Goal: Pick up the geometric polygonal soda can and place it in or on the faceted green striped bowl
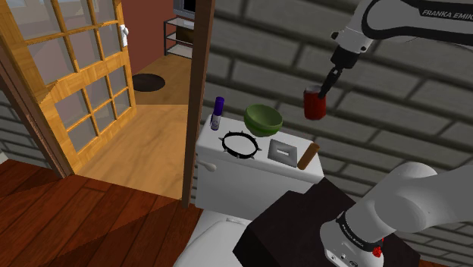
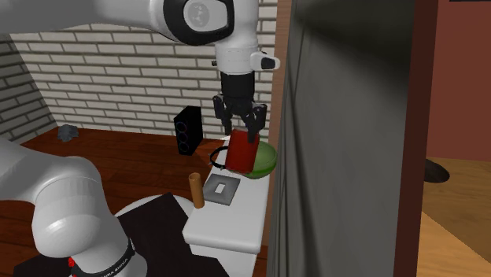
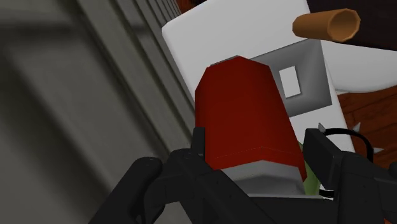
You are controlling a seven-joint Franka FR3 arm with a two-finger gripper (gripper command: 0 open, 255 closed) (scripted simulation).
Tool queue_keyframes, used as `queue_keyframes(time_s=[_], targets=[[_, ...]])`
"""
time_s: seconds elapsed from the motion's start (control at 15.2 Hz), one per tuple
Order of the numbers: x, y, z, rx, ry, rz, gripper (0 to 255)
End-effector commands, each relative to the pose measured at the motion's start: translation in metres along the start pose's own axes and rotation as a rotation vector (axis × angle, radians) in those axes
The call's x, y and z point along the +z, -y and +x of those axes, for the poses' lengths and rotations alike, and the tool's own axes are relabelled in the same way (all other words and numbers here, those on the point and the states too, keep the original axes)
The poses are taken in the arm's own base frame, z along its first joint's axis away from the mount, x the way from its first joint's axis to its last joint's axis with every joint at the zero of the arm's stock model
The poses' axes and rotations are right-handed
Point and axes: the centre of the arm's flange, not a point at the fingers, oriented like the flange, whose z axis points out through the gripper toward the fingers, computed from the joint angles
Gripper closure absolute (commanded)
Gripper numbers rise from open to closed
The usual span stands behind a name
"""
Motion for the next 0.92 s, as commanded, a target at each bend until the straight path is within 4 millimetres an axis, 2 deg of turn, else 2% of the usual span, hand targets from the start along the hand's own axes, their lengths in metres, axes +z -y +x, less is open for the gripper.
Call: queue_keyframes(time_s=[0.0,0.73,0.86], targets=[[-0.006,0.005,0.012,0.0,0.0,0.0,255],[-0.041,0.056,0.142,0.0,0.0,0.0,255],[-0.03,0.056,0.142,0.0,0.0,0.0,255]])
